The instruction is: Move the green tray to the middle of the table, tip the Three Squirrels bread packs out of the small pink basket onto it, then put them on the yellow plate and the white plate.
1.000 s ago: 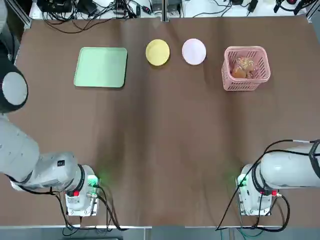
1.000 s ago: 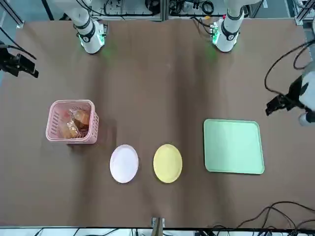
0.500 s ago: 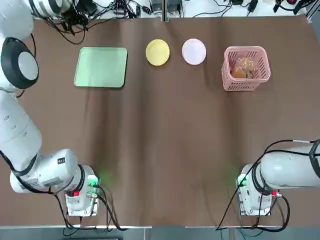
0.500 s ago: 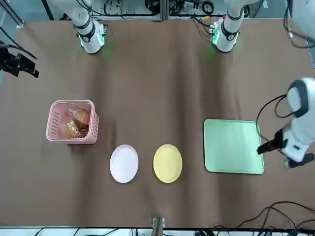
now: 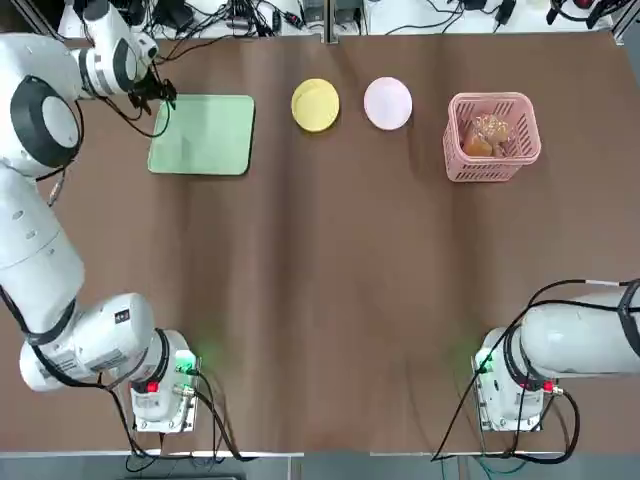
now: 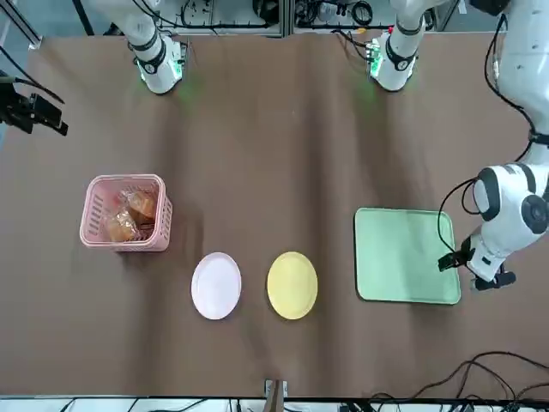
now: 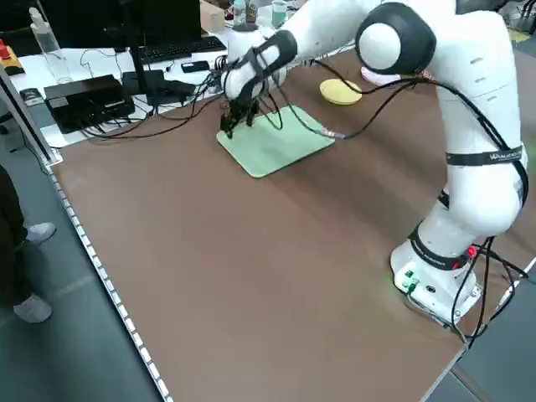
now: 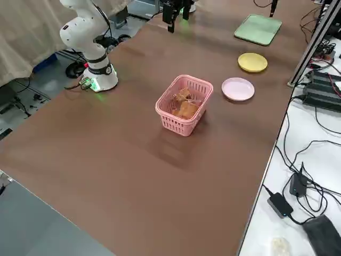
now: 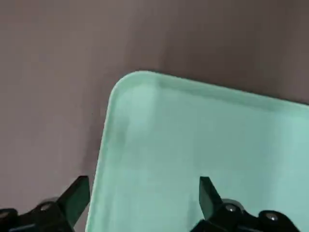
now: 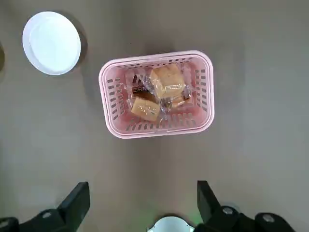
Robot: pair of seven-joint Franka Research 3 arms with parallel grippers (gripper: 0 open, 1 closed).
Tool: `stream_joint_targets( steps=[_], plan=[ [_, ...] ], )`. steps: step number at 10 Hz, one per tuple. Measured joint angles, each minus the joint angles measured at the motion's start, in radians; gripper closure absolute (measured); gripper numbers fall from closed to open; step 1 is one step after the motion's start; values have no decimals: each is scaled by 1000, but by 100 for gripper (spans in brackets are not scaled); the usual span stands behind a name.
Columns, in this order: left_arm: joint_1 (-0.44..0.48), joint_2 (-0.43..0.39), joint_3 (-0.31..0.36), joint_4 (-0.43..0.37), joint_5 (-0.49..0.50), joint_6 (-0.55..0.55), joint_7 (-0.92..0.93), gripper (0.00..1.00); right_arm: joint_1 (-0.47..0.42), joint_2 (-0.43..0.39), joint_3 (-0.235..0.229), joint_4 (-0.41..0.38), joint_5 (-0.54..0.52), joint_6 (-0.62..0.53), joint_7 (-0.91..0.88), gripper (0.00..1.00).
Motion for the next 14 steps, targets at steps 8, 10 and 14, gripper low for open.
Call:
stream_joint_targets(
  steps=[8, 10, 14],
  plan=[
    [84, 16, 0, -66, 0, 82, 92, 46, 0, 0, 0, 0, 0, 0, 0, 2],
    [84, 24, -2, -71, 0, 82, 93, 52, 0, 0, 0, 0, 0, 0, 0, 2],
    [88, 27, -9, -69, 1, 87, 103, 91, 0, 0, 0, 0, 0, 0, 0, 2]
  ],
)
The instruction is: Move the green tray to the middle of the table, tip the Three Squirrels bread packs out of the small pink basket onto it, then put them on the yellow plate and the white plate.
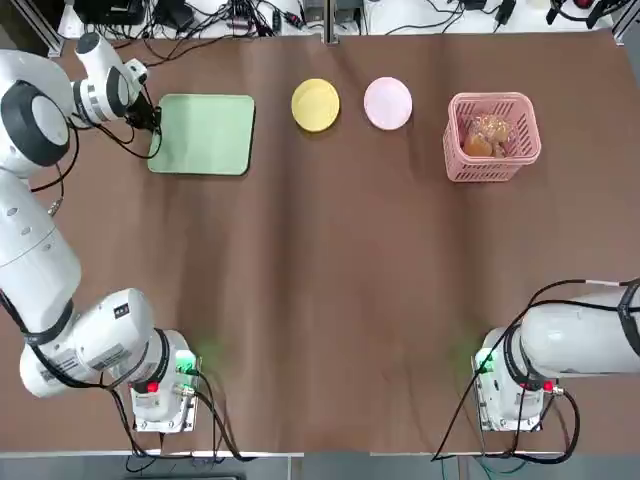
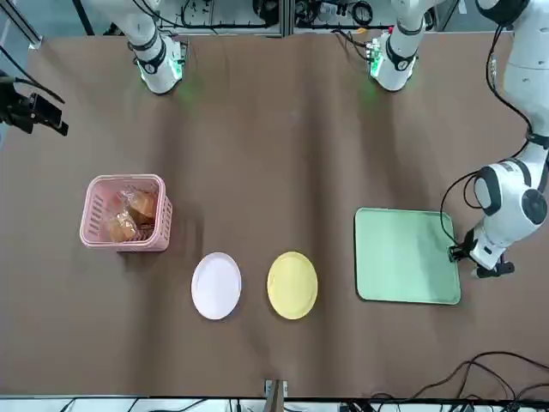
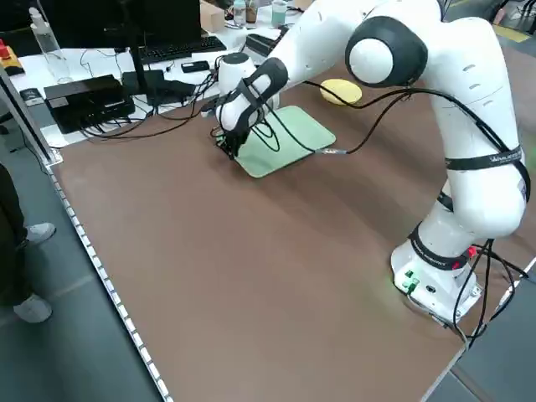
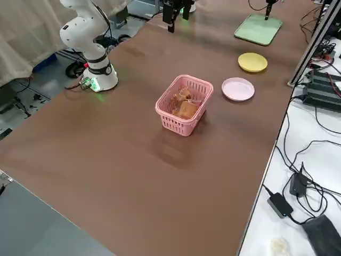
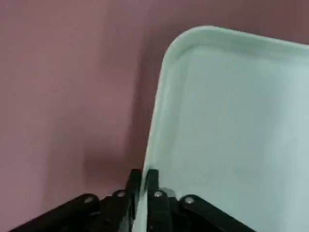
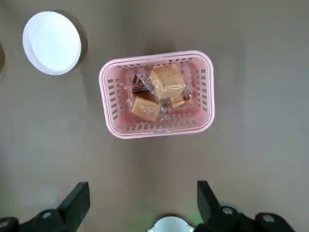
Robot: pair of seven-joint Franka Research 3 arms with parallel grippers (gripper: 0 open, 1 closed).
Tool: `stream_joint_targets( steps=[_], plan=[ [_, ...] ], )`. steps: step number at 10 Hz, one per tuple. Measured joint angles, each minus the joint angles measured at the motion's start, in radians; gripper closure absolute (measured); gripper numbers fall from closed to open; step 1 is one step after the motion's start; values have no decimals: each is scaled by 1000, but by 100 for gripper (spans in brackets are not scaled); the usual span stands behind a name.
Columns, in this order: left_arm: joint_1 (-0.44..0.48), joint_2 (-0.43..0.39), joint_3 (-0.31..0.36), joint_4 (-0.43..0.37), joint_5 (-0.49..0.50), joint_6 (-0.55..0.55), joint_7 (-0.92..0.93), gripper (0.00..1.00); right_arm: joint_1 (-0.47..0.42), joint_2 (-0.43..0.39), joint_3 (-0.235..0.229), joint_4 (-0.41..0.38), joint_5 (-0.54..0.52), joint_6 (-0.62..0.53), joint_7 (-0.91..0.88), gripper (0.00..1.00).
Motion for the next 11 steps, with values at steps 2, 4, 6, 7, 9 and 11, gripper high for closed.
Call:
stream_joint_targets(
  steps=[2, 4, 6, 7, 9, 11],
  plan=[
    [0, 0, -1, -1, 0, 0, 14, 91, 0, 0, 0, 0, 0, 0, 0, 2],
    [0, -3, -1, -6, 0, 4, 46, 91, 0, 0, 0, 0, 0, 0, 0, 2],
    [0, -29, -5, -50, 0, 4, 60, 91, 0, 0, 0, 0, 0, 0, 0, 2],
    [0, -55, -7, -92, 0, 4, 63, 91, 0, 0, 0, 0, 0, 0, 0, 2],
    [21, -128, -19, -207, 0, 4, 79, 92, 0, 0, 0, 0, 0, 0, 0, 2],
    [78, -215, -69, -337, 0, 5, 100, 92, 0, 0, 0, 0, 0, 0, 0, 2]
  ],
)
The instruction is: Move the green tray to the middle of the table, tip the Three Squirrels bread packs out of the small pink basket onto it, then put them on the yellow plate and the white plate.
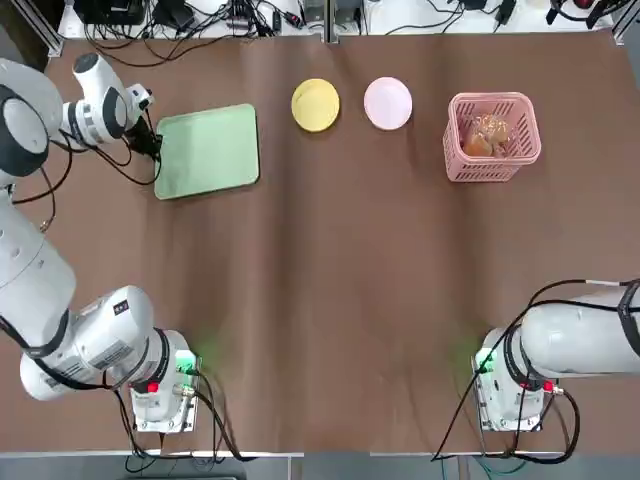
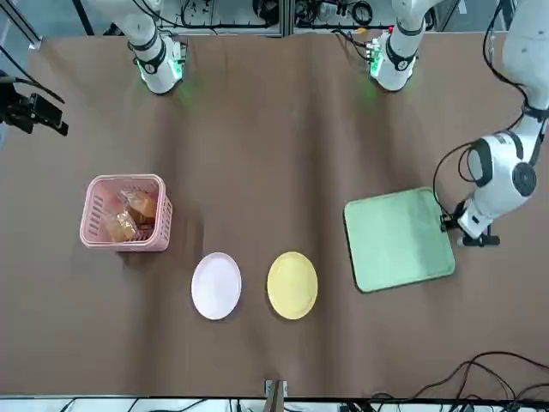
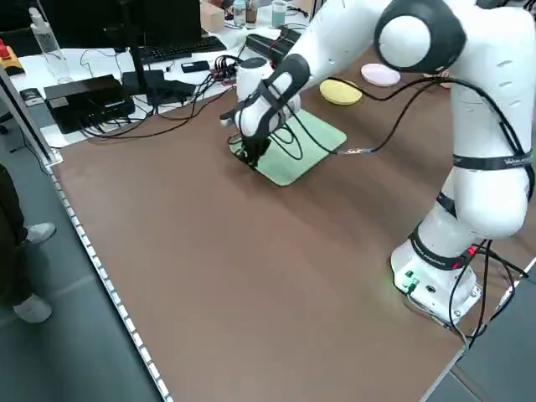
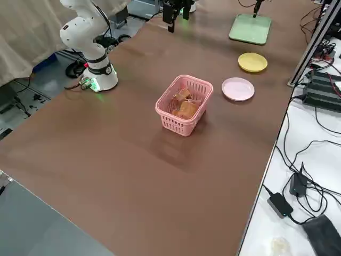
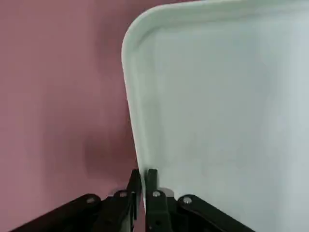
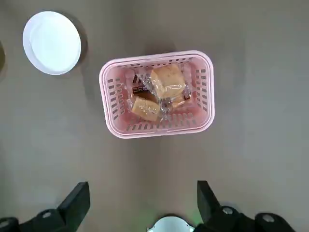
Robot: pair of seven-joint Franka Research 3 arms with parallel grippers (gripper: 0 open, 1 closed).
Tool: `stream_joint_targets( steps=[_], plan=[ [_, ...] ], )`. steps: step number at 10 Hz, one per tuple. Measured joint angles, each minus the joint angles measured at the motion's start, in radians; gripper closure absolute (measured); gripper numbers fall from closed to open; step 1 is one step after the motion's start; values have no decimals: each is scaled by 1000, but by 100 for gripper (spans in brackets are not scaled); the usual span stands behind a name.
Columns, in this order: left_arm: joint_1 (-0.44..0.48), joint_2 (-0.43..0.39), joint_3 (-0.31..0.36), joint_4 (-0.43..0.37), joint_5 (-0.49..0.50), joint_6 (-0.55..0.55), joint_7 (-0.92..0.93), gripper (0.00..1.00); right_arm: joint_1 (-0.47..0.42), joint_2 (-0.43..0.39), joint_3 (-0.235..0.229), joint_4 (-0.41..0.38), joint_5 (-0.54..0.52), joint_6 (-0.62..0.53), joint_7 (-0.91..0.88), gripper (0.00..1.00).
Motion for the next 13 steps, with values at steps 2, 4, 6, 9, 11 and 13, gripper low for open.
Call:
stream_joint_targets(
  steps=[2, 4, 6, 9, 11, 13],
  plan=[
    [6, -71, -29, -100, 0, 1, 5, 92, 0, 0, 0, 0, 0, 0, 0, 2],
    [5, -110, -50, -150, 0, 1, 19, 92, 0, 0, 0, 0, 0, 0, 0, 2],
    [5, -123, -68, -174, 1, 1, 68, 92, 0, 0, 0, 0, 0, 0, 0, 2],
    [6, -124, -138, -202, 1, 1, 100, 93, 0, 0, 0, 0, 0, 0, 0, 2],
    [6, -124, -219, -207, 1, 1, 29, 94, 0, 0, 0, 0, 0, 0, 0, 2],
    [-22, -124, -334, -206, 1, 1, -133, 94, 0, 0, 0, 0, 0, 0, 0, 2]
  ],
)
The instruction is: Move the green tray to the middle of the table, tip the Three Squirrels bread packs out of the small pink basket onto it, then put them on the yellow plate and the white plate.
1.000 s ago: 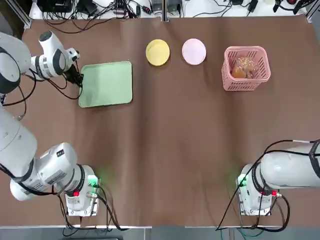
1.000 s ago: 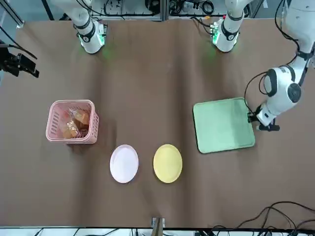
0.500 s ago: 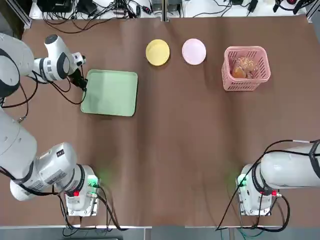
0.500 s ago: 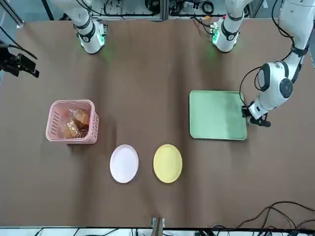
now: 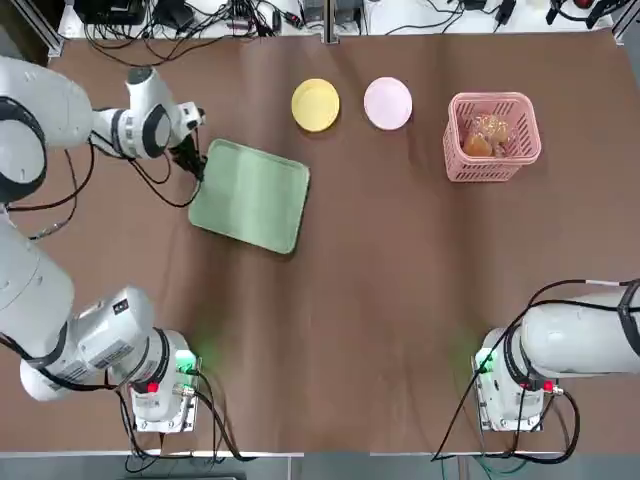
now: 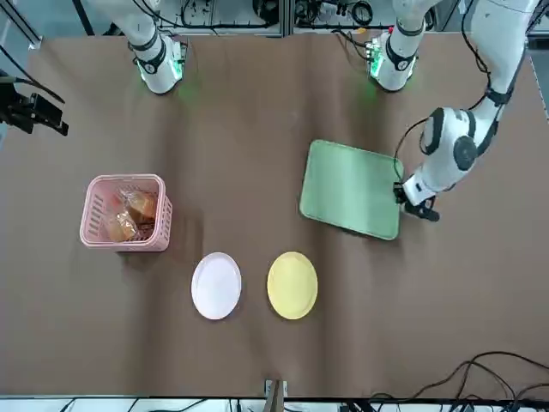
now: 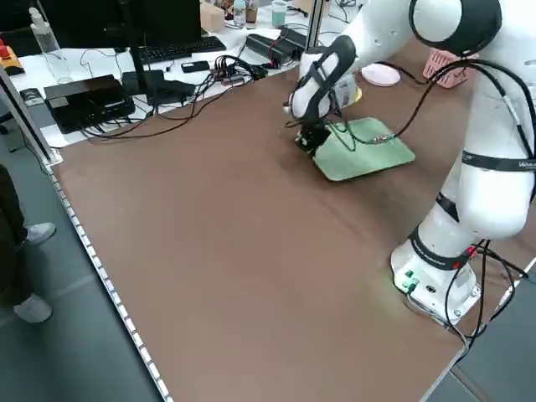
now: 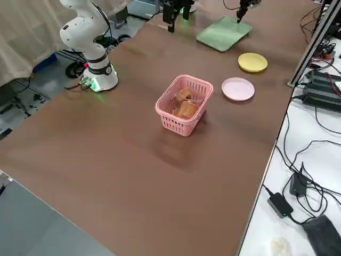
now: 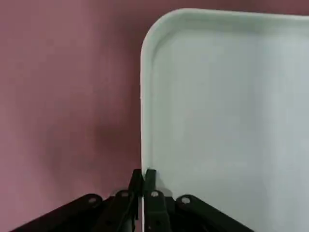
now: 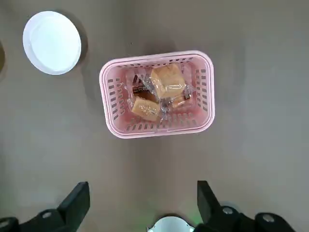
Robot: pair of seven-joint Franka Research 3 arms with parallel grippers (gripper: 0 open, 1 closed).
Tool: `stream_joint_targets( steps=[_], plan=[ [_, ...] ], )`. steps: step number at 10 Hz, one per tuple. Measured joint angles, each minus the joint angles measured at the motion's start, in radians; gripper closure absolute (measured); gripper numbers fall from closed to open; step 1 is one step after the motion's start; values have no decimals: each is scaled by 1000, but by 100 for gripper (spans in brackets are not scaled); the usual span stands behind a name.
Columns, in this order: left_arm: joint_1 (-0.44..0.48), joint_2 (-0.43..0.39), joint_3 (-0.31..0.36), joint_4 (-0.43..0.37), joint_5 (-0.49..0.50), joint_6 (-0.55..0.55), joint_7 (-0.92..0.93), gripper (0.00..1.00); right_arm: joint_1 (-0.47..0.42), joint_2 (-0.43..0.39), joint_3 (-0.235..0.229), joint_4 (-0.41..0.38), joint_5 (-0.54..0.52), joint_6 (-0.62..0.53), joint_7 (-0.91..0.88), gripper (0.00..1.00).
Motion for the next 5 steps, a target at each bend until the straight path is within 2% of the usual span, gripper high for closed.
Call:
stream_joint_targets(
  steps=[1, 5],
  plan=[
    [-53, 1, -24, 3, 0, 0, -90, 94, 0, 0, 0, 0, 0, 0, 0, 2],
    [-344, 46, -29, 67, 0, 1, -439, 94, 11, 0, 2, 0, 1, 0, 0, 3]
  ],
)
